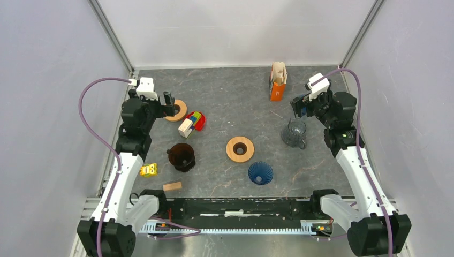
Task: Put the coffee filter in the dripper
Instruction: Move the coffee server to the center of the board.
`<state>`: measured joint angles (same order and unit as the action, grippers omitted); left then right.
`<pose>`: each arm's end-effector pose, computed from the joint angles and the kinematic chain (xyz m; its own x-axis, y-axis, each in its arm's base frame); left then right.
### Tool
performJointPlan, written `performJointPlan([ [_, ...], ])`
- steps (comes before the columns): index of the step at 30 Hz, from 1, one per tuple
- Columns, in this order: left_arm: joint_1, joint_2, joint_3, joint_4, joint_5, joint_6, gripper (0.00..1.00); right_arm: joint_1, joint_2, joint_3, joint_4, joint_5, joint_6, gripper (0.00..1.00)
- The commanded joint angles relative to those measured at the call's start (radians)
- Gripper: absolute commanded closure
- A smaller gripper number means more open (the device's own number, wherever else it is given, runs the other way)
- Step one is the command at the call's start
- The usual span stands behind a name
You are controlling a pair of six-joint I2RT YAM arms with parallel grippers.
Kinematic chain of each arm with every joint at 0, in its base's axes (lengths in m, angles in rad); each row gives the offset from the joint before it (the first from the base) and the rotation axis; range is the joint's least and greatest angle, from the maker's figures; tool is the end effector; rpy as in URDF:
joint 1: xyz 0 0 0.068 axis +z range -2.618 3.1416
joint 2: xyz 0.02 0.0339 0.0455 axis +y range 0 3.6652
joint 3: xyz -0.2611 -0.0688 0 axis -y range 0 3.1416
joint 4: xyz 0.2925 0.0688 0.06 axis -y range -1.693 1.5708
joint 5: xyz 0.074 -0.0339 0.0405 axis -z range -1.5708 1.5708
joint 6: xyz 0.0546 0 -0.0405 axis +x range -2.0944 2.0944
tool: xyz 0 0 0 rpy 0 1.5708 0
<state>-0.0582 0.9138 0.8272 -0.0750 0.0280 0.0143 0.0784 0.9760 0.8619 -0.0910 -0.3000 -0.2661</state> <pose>0.2835 -0.0180 0.3340 -0.1594 0.0236 -0.9869 0.0880 0.9961 0.0096 0.2925 0.0392 0.3304 -0.1004 -0.2599 -0.9604 -0.4039 0.8928 -0.1994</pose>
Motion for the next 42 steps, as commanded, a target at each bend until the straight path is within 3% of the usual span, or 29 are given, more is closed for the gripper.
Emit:
performJointPlan([
  [1, 0.003, -0.001, 0.017, 0.008, 0.008, -0.024, 0.0, 0.002, -0.006, 0.005, 0.03, -0.027, 0.007, 0.02],
  [14, 0.003, 0.041, 0.029, -0.033, 0.013, -0.016, 0.0, 0.003, 0.028, 0.025, -0.013, -0.067, -0.063, 0.02],
  [20, 0.004, 0.019, 0.06, -0.169, 0.115, 0.108, 0.0, 0.036, 0.042, 0.086, -0.166, -0.101, -0.168, 0.02],
  [24, 0.002, 0.004, 0.078, -0.287, 0.218, 0.166, 0.0, 0.116, 0.045, 0.121, -0.331, 0.027, -0.267, 0.02],
  [29, -0.005, 0.012, 0.059, -0.327, 0.338, 0.193, 0.0, 0.205, 0.061, 0.029, -0.36, 0.165, -0.277, 0.01],
  [35, -0.007, 0.02, 0.052, -0.286, 0.384, 0.139, 0.0, 0.225, 0.184, 0.034, -0.391, 0.277, -0.237, 0.2],
  [42, -0.007, 0.034, 0.04, -0.268, 0.413, 0.115, 0.0, 0.225, 0.212, 0.053, -0.398, 0.232, -0.249, 0.25],
])
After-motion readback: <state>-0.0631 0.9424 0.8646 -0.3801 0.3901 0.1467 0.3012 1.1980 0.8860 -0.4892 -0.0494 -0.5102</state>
